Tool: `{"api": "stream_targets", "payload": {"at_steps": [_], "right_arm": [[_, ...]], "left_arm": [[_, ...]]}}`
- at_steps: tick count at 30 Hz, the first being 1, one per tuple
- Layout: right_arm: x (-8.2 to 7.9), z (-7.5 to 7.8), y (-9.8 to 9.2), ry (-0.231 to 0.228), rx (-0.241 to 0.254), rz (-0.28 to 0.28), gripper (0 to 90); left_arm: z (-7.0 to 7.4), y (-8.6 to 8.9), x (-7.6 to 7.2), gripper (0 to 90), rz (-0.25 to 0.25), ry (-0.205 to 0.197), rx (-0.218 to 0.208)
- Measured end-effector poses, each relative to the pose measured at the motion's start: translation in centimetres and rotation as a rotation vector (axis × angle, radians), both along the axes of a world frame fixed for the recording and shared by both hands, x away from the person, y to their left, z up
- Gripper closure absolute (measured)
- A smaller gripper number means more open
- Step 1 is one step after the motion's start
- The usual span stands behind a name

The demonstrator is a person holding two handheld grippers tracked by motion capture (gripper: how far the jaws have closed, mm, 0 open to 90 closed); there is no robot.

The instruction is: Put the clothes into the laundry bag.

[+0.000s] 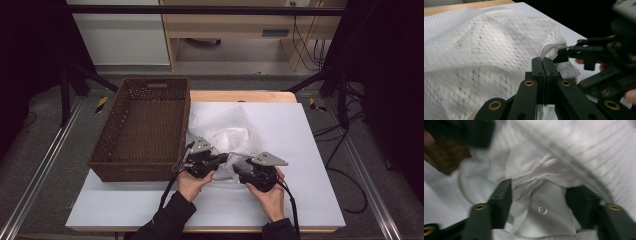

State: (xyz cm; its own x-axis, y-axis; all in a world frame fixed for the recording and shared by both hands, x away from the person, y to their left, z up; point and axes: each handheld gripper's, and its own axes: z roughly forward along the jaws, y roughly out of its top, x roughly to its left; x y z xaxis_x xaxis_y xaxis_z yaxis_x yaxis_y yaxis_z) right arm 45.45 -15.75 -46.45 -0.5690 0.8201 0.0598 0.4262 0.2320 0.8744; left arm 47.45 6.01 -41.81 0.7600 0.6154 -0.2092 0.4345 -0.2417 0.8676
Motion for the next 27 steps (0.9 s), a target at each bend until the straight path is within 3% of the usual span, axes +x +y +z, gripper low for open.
{"api": "stream_targets", "payload": {"at_steps": [3,5,9,10,12,16,19,22,24,25,27], "right_arm": [[1.1,-1.6,0.9,0.053,-0.094,-0.029,32.9],[2.0,-2.4,1.2,0.118,-0.097,-0.043,34.4],[2.6,-2.4,1.0,0.196,0.006,-0.026,72.7],[2.6,-2.3,1.2,0.198,0.001,-0.023,75.9],[2.4,-1.8,1.7,0.165,-0.026,-0.025,77.3],[2.5,-0.6,1.8,0.047,0.067,-0.025,77.5],[3.3,-0.1,2.1,-0.006,0.085,-0.067,77.3],[4.4,-0.6,2.6,-0.020,0.073,-0.110,77.0],[5.2,-1.6,2.8,-0.017,0.006,-0.154,76.3],[5.7,-2.2,2.8,0.010,-0.017,-0.171,75.4],[5.8,-2.0,2.6,0.029,0.006,-0.177,71.9]], "left_arm": [[0.0,-0.1,-0.1,89.2,-0.005,-0.007,0.006],[0.0,0.0,-0.2,89.2,-0.007,-0.006,0.004],[0.0,0.1,-0.4,89.2,-0.006,-0.005,-0.008],[0.1,0.2,-0.4,89.2,-0.009,-0.004,-0.014],[0.3,0.2,-0.6,89.2,-0.017,0.000,-0.027],[1.2,0.3,-1.2,89.3,-0.043,0.002,-0.069],[2.0,0.2,-1.6,89.3,-0.067,0.002,-0.088],[2.0,0.0,-1.6,89.3,-0.078,0.009,-0.088],[1.5,0.0,-1.4,89.3,-0.078,0.023,-0.084],[1.2,0.0,-1.2,89.2,-0.077,0.029,-0.077],[0.7,0.1,-0.9,89.2,-0.069,0.037,-0.067]]}}
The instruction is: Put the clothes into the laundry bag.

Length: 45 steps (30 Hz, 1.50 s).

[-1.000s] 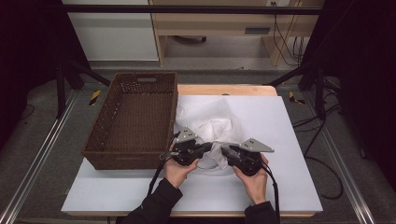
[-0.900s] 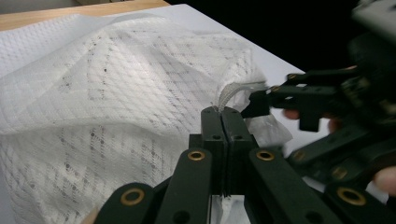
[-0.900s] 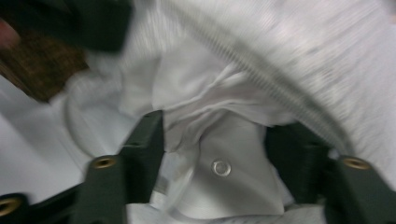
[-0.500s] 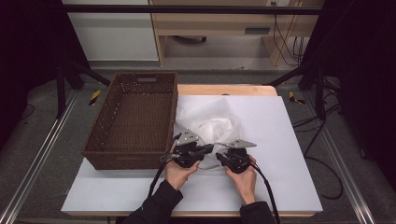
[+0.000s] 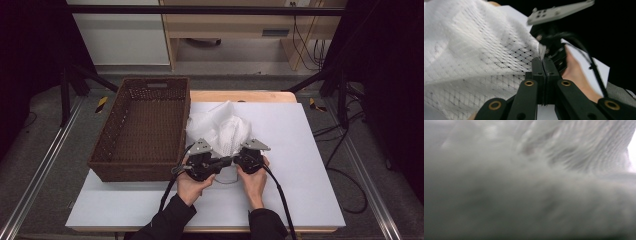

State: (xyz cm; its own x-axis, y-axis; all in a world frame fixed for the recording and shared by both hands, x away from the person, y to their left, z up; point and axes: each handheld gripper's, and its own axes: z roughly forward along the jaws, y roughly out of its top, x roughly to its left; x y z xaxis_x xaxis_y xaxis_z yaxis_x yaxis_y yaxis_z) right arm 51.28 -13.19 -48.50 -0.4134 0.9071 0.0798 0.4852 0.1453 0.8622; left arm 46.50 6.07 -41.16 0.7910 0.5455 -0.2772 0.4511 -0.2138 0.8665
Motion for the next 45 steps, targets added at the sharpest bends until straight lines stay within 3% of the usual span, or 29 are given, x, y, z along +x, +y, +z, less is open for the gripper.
{"api": "stream_targets", "payload": {"at_steps": [2,5,8,12,15,17,22,25,27,28,32,34,36,39,42,45], "right_arm": [[-0.5,0.3,-0.3,0.003,-0.031,0.024,64.3],[-1.7,1.2,-1.3,0.015,-0.027,0.069,53.9],[-3.7,2.4,-2.5,-0.011,-0.020,0.106,45.0],[-6.3,3.5,-4.2,-0.018,-0.004,0.147,40.9],[-7.2,3.6,-4.9,-0.035,0.001,0.152,43.1],[-7.0,3.3,-4.6,-0.024,-0.024,0.143,45.3],[-4.5,1.6,-3.6,0.038,-0.111,0.065,58.6],[-3.3,0.6,-3.4,0.081,-0.126,0.047,81.2],[-3.2,0.6,-3.2,0.082,-0.114,0.053,87.4],[-3.2,0.7,-3.0,0.081,-0.072,0.066,87.8],[-2.8,1.0,-1.7,0.036,0.009,0.078,88.0],[-2.2,0.9,-1.2,0.011,-0.006,0.054,88.0],[-1.5,0.5,-1.0,0.012,-0.001,0.014,87.9],[-0.8,-0.1,-1.2,0.013,-0.041,-0.025,87.5],[-1.2,0.1,-1.5,-0.003,-0.080,-0.013,80.2],[-2.6,0.9,-2.8,0.008,-0.039,0.039,69.6]], "left_arm": [[-0.5,0.1,0.3,89.0,0.009,0.006,0.006],[-0.9,0.2,0.6,89.0,0.024,0.008,0.014],[-1.1,0.2,0.8,89.0,0.035,0.007,0.018],[-1.1,0.2,0.9,88.9,0.038,0.005,0.019],[-1.2,0.0,0.8,88.8,0.035,0.003,0.026],[-1.3,-0.1,0.8,88.8,0.034,0.002,0.032],[-1.8,-0.4,0.6,88.9,0.026,-0.002,0.054],[-2.0,-0.6,0.5,89.0,0.021,-0.001,0.056],[-2.0,-0.6,0.5,89.1,0.014,0.004,0.051],[-1.9,-0.7,0.4,89.0,0.011,0.003,0.053],[-1.3,-0.8,-0.2,89.2,-0.019,0.001,0.028],[-1.0,-0.9,-0.6,89.2,-0.029,-0.004,0.027],[-1.0,-0.8,-0.8,89.2,-0.039,0.003,0.019],[-1.7,-0.9,-0.7,89.2,-0.033,0.018,0.030],[-2.7,-0.9,-0.5,89.1,-0.029,0.031,0.045],[-3.4,-0.8,-0.3,88.9,-0.013,0.030,0.073]]}}
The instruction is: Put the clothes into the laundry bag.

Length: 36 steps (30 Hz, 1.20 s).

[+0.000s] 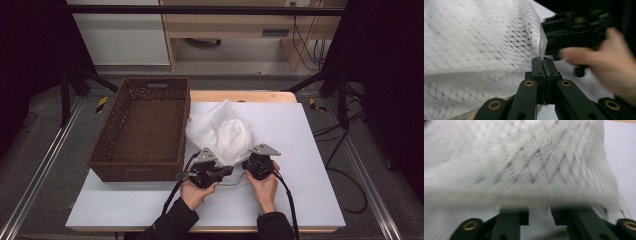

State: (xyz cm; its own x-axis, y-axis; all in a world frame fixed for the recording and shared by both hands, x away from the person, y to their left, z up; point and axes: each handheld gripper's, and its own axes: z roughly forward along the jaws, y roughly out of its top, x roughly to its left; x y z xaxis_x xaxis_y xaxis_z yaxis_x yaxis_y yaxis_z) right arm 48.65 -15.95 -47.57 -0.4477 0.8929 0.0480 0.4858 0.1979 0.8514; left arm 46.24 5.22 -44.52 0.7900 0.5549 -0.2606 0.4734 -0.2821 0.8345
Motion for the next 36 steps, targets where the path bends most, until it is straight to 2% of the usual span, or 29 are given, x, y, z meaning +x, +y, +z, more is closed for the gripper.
{"api": "stream_targets", "payload": {"at_steps": [2,4,7,9,11,13,15,18,19,22,24,26,27,29,31,33,35,36], "right_arm": [[-1.4,0.8,-1.0,-0.002,-0.006,0.036,65.8],[-3.0,1.8,-2.3,-0.005,0.044,0.071,64.5],[-4.8,3.1,-4.0,-0.040,0.052,0.066,64.4],[-5.0,3.7,-4.9,-0.071,0.030,0.028,64.1],[-4.4,3.6,-5.3,-0.057,0.038,0.021,61.4],[-3.9,2.9,-5.1,-0.018,0.042,0.037,61.7],[-4.0,2.4,-4.3,-0.001,0.046,0.082,62.9],[-4.4,1.8,-2.5,0.009,0.034,0.129,62.4],[-4.2,1.4,-1.7,0.030,0.014,0.136,60.6],[-3.0,0.0,-0.2,0.057,-0.046,0.101,47.9],[-2.2,-0.7,0.3,0.079,-0.083,0.066,47.2],[-1.7,-1.2,0.7,0.100,-0.059,0.054,44.2],[-1.5,-1.3,1.0,0.097,-0.075,0.056,44.1],[-1.3,-1.3,1.5,0.091,-0.106,0.032,48.6],[-1.1,-1.2,2.0,0.082,-0.144,0.007,64.4],[-0.8,-1.0,2.4,0.086,-0.159,-0.011,74.1],[-0.6,-0.9,2.9,0.086,-0.193,-0.020,79.3],[-0.4,-0.8,3.0,0.083,-0.193,-0.019,80.8]], "left_arm": [[-0.3,0.0,0.2,88.8,0.001,0.010,0.014],[-0.6,-0.2,0.3,88.6,-0.003,0.012,0.041],[-1.1,-0.5,0.3,88.5,-0.006,0.009,0.083],[-1.3,-0.6,0.2,88.5,-0.016,0.009,0.095],[-1.2,-0.5,0.2,88.6,-0.014,0.010,0.086],[-0.9,-0.2,0.2,88.7,-0.009,0.004,0.075],[-0.6,0.0,0.2,88.9,0.001,-0.003,0.058],[-0.3,0.0,0.3,88.9,0.012,-0.010,0.048],[-0.2,0.0,0.3,88.9,0.015,-0.016,0.049],[-0.3,-0.1,0.2,89.0,0.013,-0.019,0.052],[-0.4,-0.1,0.3,89.0,0.012,-0.017,0.055],[-0.5,-0.1,0.3,89.0,0.013,-0.014,0.050],[-0.6,-0.1,0.3,89.0,0.012,-0.011,0.047],[-0.6,-0.2,0.3,89.0,0.012,-0.007,0.040],[-0.4,-0.3,0.1,89.1,0.008,-0.012,0.039],[-0.3,-0.3,0.0,89.1,0.008,-0.014,0.035],[-0.1,-0.2,-0.1,89.1,0.004,-0.015,0.029],[0.1,-0.1,-0.1,89.1,0.001,-0.017,0.028]]}}
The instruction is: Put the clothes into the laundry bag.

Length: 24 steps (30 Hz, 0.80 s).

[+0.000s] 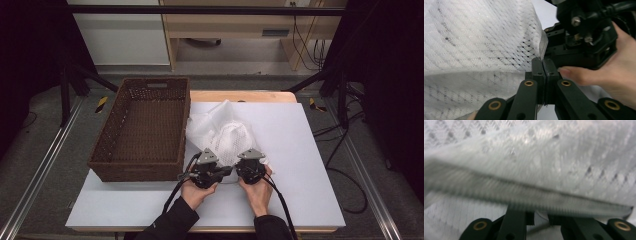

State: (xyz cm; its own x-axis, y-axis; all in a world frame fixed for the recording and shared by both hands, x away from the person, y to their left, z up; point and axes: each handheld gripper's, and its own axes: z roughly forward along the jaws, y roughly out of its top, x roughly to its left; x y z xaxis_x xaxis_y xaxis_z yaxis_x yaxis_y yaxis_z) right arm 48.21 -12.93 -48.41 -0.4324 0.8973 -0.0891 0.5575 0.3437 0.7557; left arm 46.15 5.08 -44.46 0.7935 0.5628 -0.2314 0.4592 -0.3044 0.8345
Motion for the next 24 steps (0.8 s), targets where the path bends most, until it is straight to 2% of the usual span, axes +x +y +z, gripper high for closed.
{"api": "stream_targets", "payload": {"at_steps": [1,3,6,7,8,10,12,13,16,20,22,24], "right_arm": [[0.2,0.0,0.0,-0.006,0.022,0.000,81.7],[0.7,0.1,-0.4,-0.022,0.099,-0.008,82.0],[1.7,-0.1,-0.7,-0.059,0.153,-0.021,82.0],[2.0,-0.3,-0.7,-0.065,0.157,-0.031,81.8],[2.4,-0.3,-0.8,-0.053,0.154,-0.045,81.8],[2.8,-0.3,-0.6,-0.045,0.132,-0.054,81.0],[3.0,-0.3,-0.5,-0.037,0.119,-0.044,75.7],[2.9,-0.3,-0.6,-0.028,0.130,-0.032,70.9],[2.0,0.3,-1.7,0.006,0.161,0.024,59.1],[-0.7,1.9,-3.4,-0.028,0.217,0.087,57.0],[-1.9,2.3,-3.5,-0.041,0.211,0.118,56.8],[-2.2,2.1,-2.9,-0.030,0.206,0.135,55.4]], "left_arm": [[0.1,0.1,0.0,89.1,-0.005,0.002,-0.008],[0.5,0.3,-0.2,89.2,-0.017,0.007,-0.025],[0.9,0.3,-0.5,89.2,-0.028,0.001,-0.035],[0.9,0.2,-0.6,89.2,-0.032,0.001,-0.033],[0.8,0.2,-0.6,89.3,-0.031,0.001,-0.030],[0.4,0.1,-0.6,89.2,-0.030,0.003,-0.020],[0.1,0.2,-0.4,89.2,-0.030,0.011,-0.019],[0.0,0.2,-0.3,89.2,-0.027,0.014,-0.021],[-0.2,0.4,-0.1,89.1,-0.015,0.011,-0.013],[-0.3,0.4,0.1,89.1,-0.005,0.011,-0.026],[-0.2,0.5,0.1,89.1,-0.005,0.007,-0.034],[0.0,0.5,0.1,89.1,-0.004,0.006,-0.034]]}}
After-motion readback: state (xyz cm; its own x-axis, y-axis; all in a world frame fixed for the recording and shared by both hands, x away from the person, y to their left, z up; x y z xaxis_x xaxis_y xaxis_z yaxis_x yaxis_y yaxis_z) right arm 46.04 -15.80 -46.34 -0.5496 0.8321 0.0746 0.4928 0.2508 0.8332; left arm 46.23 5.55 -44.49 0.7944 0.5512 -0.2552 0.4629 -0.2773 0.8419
